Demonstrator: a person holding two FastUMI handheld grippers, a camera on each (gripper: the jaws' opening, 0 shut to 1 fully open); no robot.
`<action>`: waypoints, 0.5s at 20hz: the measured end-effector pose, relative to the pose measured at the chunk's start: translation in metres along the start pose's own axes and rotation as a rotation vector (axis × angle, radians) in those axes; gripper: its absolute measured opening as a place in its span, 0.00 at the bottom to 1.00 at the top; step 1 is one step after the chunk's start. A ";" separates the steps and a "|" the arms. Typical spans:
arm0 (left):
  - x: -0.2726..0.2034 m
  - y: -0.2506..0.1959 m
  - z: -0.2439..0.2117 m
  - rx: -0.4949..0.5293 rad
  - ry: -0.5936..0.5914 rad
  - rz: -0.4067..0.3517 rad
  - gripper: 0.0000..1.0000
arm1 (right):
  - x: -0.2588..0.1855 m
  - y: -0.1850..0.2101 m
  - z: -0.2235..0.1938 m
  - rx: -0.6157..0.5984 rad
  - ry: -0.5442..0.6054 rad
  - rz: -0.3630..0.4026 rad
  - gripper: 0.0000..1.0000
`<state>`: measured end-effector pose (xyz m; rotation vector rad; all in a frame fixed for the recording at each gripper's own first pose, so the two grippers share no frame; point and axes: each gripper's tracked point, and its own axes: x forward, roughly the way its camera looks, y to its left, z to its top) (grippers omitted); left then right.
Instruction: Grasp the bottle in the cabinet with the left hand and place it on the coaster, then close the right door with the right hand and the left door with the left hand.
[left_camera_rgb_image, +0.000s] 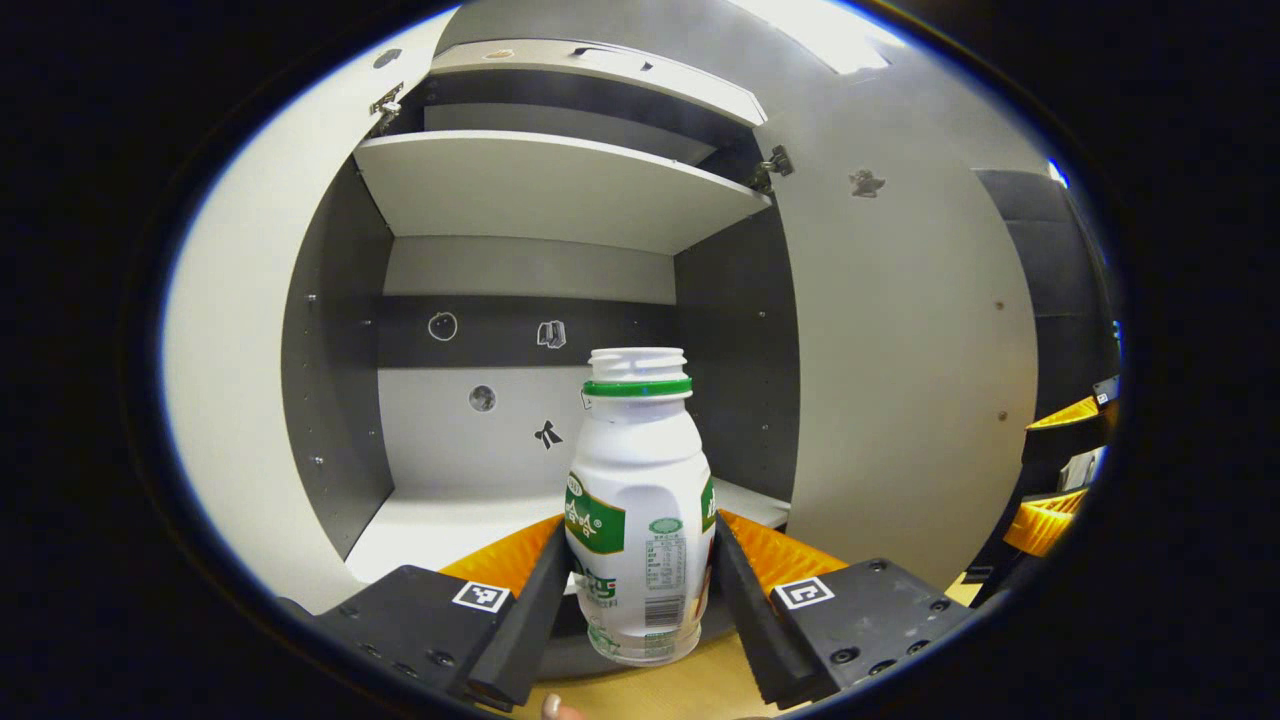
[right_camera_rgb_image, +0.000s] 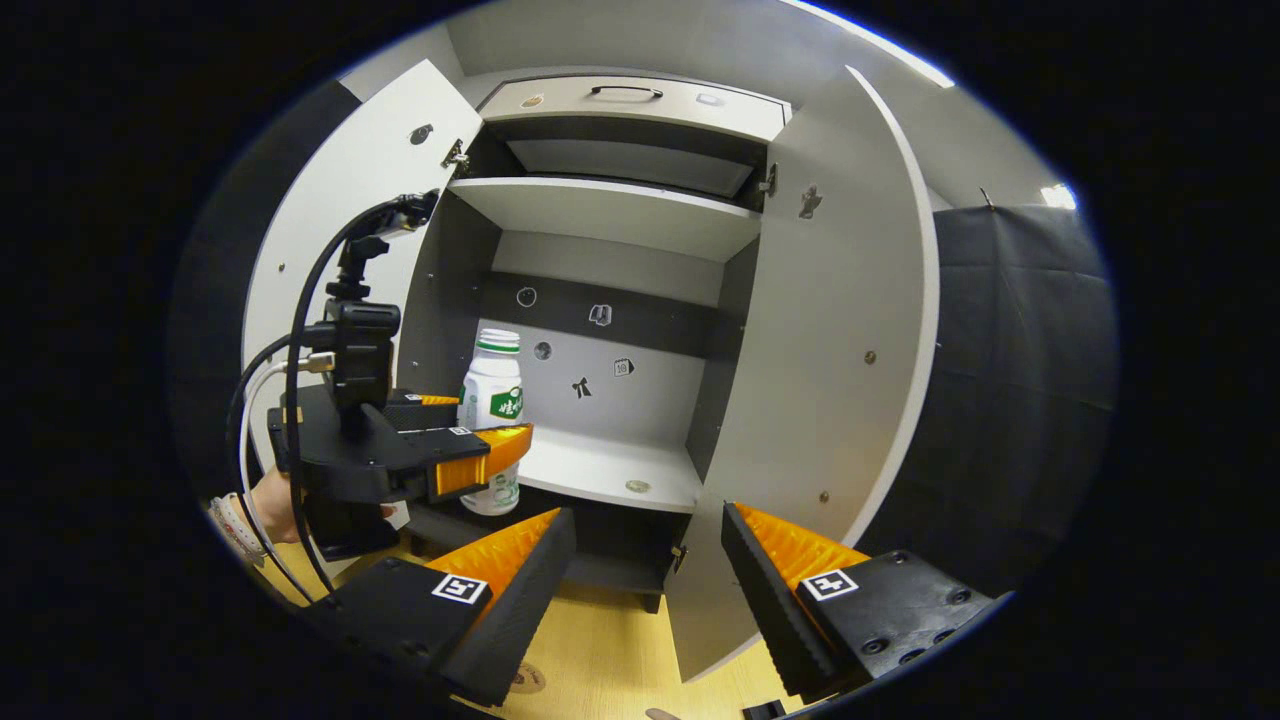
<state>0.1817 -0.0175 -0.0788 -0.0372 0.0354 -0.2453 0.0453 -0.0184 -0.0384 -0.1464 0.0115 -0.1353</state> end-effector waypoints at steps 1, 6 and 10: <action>-0.010 -0.005 -0.006 -0.015 0.001 -0.016 0.81 | -0.008 -0.003 -0.003 -0.008 0.004 -0.020 0.98; -0.054 -0.048 -0.060 -0.081 -0.004 -0.129 0.81 | -0.036 -0.023 -0.034 -0.055 0.051 -0.123 0.98; -0.077 -0.081 -0.114 -0.130 -0.003 -0.205 0.81 | -0.038 -0.035 -0.074 -0.080 0.117 -0.160 0.98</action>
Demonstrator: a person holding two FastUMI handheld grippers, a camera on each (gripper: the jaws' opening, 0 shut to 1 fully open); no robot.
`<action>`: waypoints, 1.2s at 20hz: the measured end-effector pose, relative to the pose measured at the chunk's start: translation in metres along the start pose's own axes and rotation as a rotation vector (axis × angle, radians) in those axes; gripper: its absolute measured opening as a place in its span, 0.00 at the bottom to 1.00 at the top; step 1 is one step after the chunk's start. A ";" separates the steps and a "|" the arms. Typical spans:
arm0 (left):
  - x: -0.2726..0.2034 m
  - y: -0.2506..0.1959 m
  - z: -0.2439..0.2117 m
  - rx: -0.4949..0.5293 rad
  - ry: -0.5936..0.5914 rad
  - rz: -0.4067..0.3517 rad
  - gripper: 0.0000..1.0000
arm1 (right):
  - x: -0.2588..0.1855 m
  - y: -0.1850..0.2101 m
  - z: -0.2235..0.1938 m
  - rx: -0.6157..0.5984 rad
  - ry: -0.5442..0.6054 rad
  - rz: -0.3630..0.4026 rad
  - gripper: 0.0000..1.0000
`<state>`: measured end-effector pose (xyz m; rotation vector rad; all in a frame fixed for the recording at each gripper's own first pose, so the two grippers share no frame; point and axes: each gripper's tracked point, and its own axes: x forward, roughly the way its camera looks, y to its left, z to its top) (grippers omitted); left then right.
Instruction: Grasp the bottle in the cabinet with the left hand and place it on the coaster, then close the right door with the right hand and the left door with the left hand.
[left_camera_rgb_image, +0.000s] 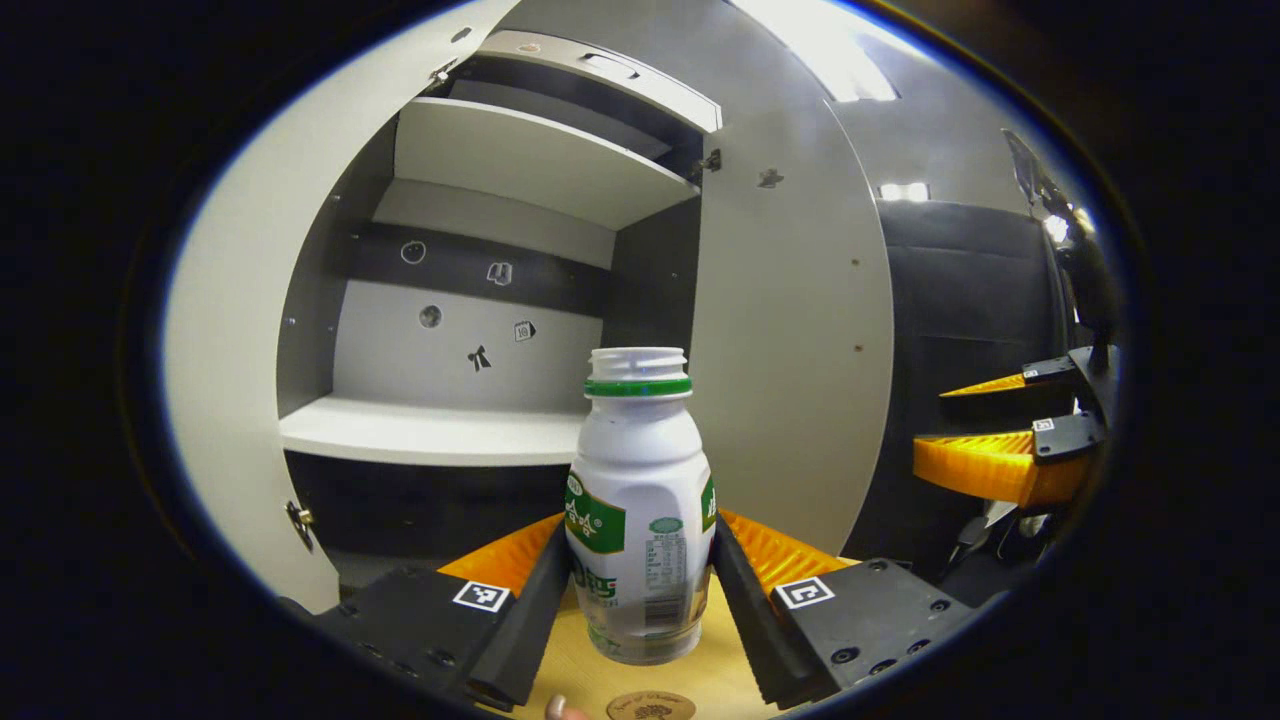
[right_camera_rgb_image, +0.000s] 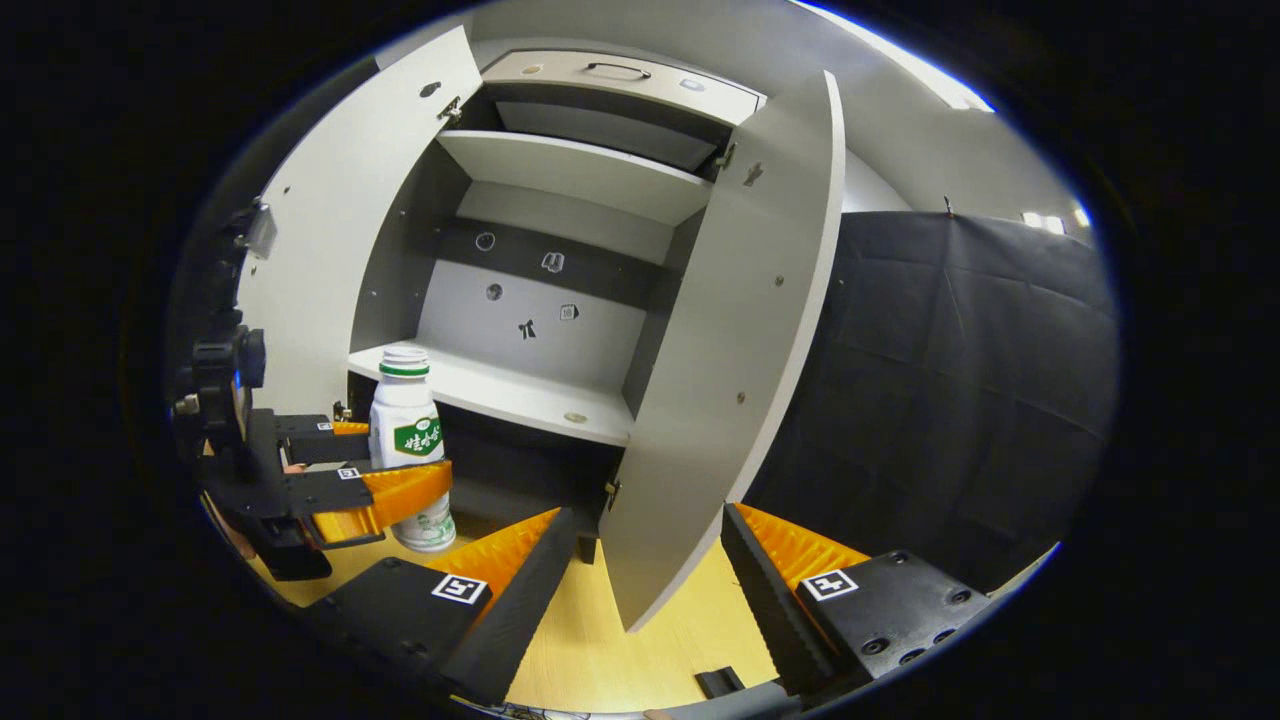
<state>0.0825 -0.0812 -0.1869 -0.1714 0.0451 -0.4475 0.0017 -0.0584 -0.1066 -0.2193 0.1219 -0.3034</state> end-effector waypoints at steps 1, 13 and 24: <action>-0.002 -0.002 -0.015 -0.005 0.005 -0.005 0.81 | 0.003 0.001 -0.009 0.006 0.014 0.004 0.98; 0.006 0.004 -0.179 -0.055 0.084 0.081 0.81 | 0.049 0.029 -0.109 0.012 0.084 0.095 0.98; -0.002 -0.007 -0.211 -0.002 0.105 0.093 0.82 | 0.057 0.039 -0.102 0.065 0.045 0.152 0.98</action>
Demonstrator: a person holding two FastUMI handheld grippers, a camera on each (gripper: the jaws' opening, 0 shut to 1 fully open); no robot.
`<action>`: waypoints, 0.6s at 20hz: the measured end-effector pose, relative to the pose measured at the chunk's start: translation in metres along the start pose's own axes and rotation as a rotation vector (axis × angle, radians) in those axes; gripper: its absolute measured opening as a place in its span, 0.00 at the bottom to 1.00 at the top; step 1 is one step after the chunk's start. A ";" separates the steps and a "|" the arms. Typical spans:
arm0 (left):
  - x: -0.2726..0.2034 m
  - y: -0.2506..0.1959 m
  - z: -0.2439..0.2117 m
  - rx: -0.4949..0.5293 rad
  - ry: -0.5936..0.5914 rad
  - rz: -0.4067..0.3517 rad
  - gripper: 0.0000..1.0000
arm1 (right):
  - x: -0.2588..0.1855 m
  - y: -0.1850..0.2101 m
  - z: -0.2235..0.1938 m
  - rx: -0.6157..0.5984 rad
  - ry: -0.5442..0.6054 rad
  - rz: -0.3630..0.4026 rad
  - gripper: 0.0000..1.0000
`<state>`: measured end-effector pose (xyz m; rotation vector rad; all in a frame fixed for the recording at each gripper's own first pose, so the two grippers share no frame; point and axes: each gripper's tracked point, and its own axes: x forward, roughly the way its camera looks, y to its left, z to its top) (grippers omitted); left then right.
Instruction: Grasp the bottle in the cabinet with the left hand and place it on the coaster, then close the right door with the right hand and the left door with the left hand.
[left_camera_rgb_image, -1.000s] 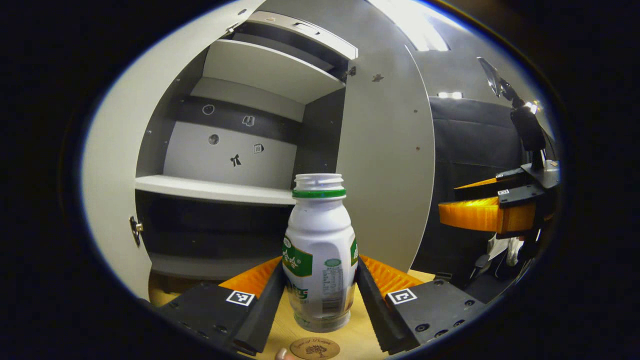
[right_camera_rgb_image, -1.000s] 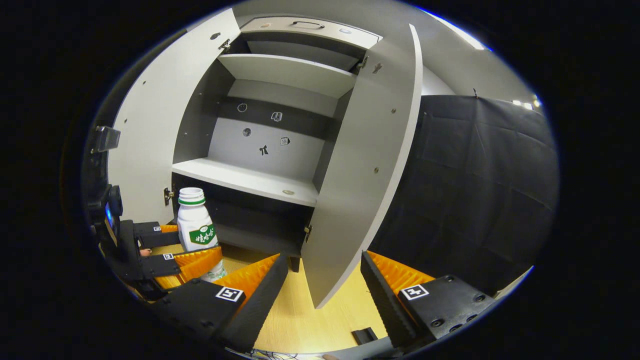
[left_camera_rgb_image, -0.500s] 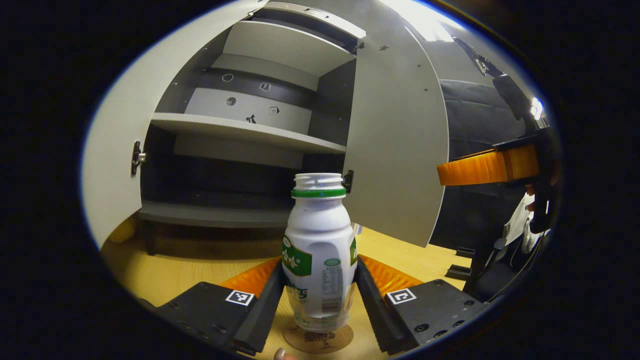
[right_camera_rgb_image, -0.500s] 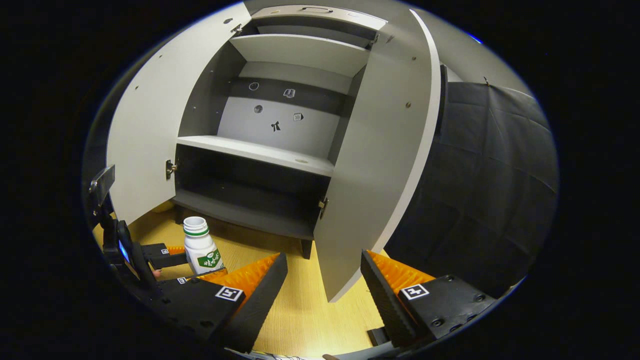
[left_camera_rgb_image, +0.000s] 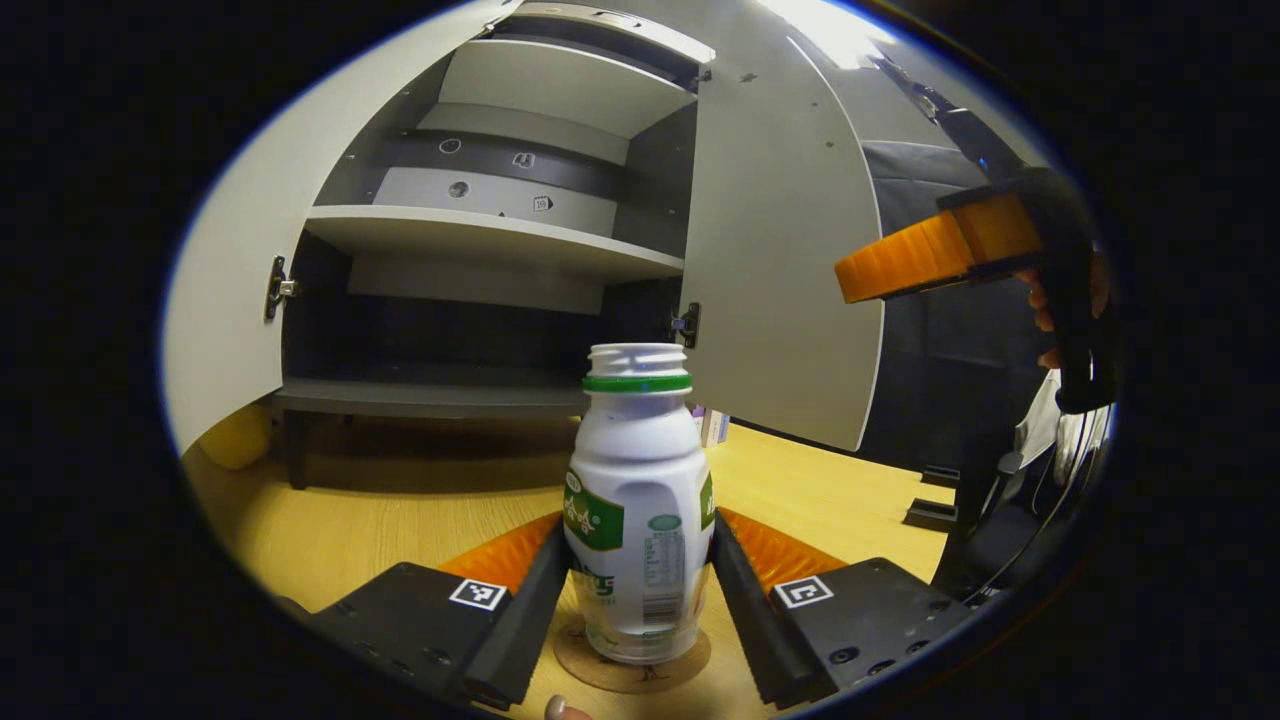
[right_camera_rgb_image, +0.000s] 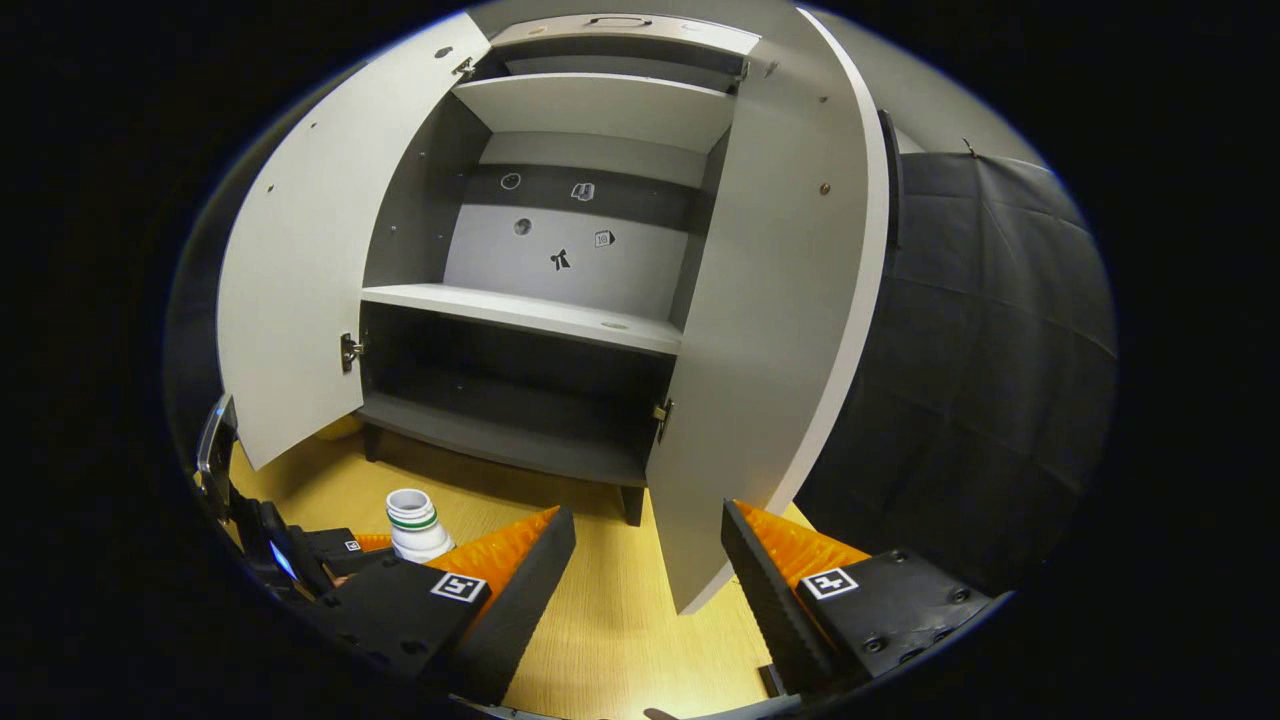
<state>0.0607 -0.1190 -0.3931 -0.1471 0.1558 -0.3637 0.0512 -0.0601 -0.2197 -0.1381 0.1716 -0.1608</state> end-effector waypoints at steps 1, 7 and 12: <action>0.000 -0.002 -0.002 0.002 0.000 -0.005 0.83 | 0.000 0.000 0.000 -0.003 -0.002 0.003 0.98; 0.000 -0.003 -0.001 0.034 0.018 0.006 0.95 | -0.001 -0.004 -0.002 -0.002 0.003 0.013 0.98; 0.002 -0.010 0.022 0.097 0.002 0.002 0.96 | -0.006 -0.013 0.008 0.009 -0.008 0.014 0.98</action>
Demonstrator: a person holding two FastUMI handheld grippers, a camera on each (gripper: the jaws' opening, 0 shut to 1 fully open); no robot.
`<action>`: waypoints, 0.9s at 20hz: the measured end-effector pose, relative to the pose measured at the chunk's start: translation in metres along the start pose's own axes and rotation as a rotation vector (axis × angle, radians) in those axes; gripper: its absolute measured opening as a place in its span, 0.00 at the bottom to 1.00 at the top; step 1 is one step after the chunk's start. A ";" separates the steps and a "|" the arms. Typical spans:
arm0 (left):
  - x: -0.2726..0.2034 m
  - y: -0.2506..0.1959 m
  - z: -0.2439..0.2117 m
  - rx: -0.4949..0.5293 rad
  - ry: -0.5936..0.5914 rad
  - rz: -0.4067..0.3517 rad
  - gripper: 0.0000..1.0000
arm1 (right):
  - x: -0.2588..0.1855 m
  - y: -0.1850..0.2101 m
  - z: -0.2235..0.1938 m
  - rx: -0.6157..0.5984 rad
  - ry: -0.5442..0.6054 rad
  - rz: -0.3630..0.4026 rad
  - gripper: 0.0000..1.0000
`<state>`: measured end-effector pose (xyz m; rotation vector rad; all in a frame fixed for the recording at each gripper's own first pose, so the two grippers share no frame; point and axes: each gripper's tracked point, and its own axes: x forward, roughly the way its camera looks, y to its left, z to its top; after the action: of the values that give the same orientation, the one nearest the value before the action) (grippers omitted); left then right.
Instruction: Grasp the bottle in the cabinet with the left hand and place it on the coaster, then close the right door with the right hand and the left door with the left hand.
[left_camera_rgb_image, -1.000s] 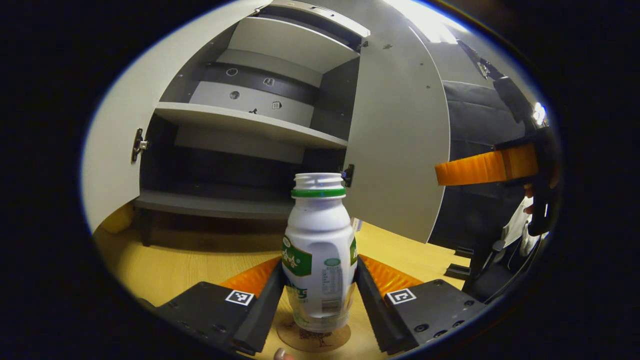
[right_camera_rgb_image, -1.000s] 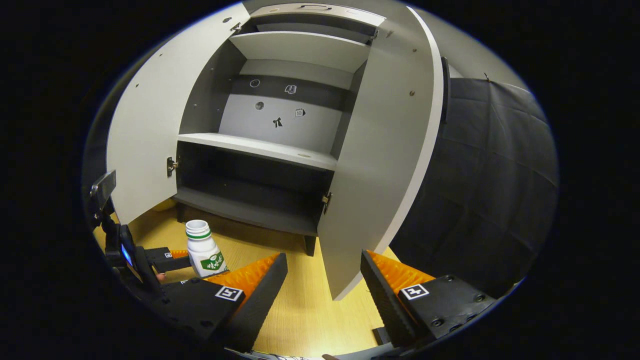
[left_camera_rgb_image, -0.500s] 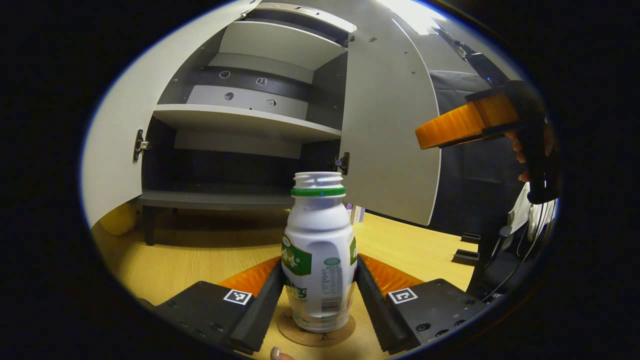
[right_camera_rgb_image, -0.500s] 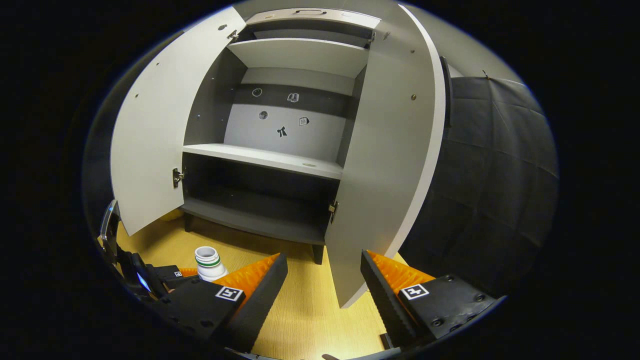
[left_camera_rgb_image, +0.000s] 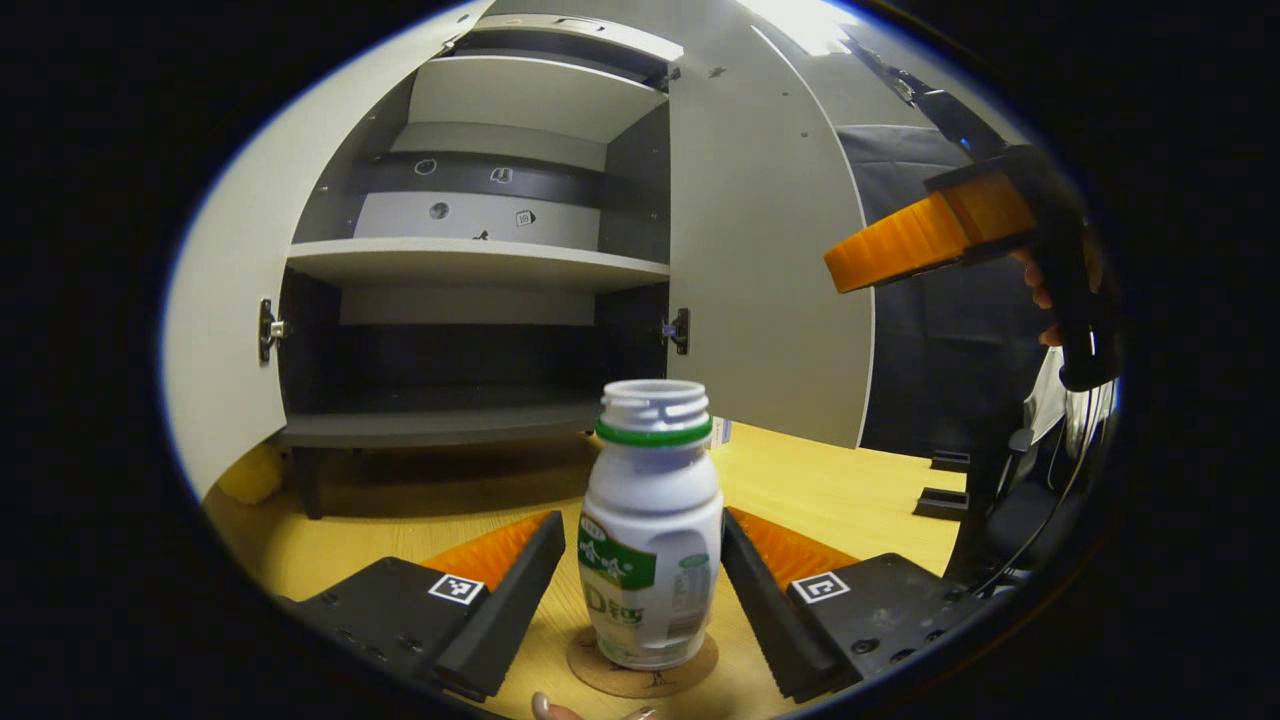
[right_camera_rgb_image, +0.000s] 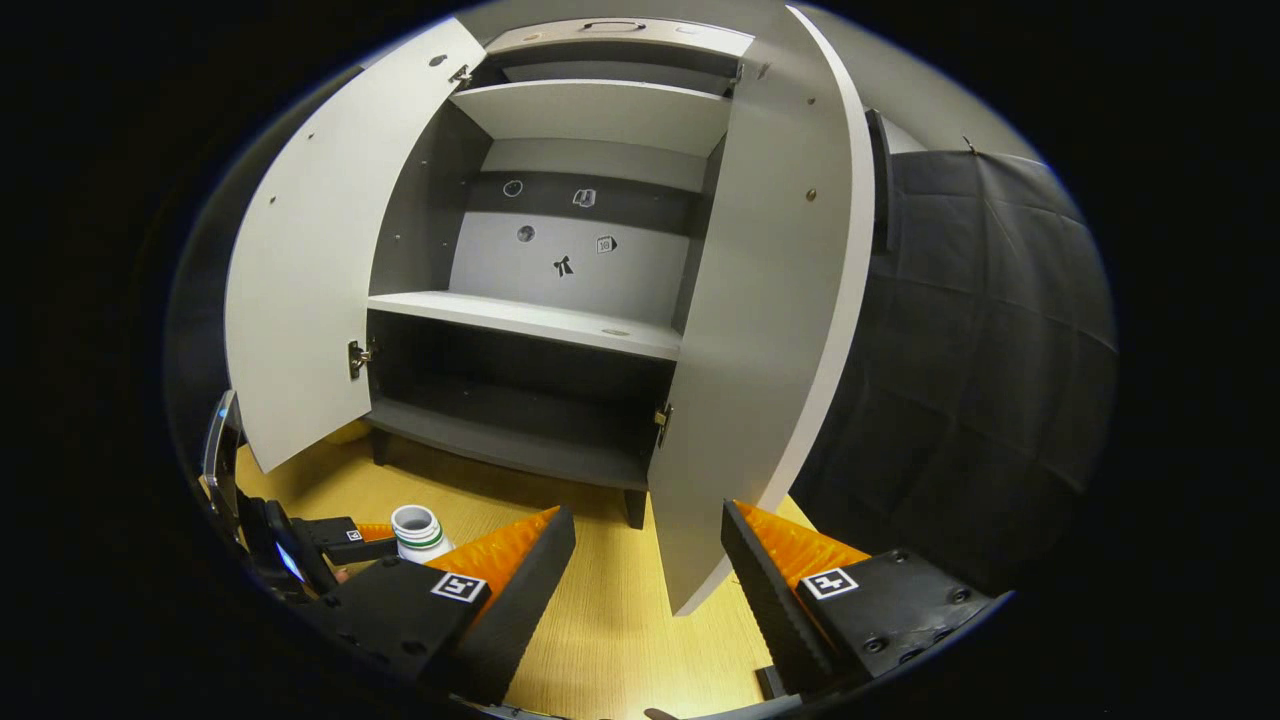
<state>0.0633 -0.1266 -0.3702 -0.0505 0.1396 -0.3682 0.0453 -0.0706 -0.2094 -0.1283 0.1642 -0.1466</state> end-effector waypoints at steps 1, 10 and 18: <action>0.000 -0.002 0.004 0.008 -0.001 -0.003 0.96 | -0.001 -0.002 0.004 0.000 -0.005 -0.001 0.98; 0.005 -0.010 0.098 0.074 -0.083 0.014 0.96 | -0.028 -0.024 0.072 0.021 -0.100 0.009 0.98; -0.030 -0.014 0.244 0.065 -0.159 0.017 0.95 | -0.068 -0.087 0.164 0.154 -0.214 -0.013 0.98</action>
<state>0.0657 -0.1230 -0.1241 -0.0146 -0.0293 -0.3505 -0.0042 -0.1263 -0.0269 0.0092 -0.0619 -0.1570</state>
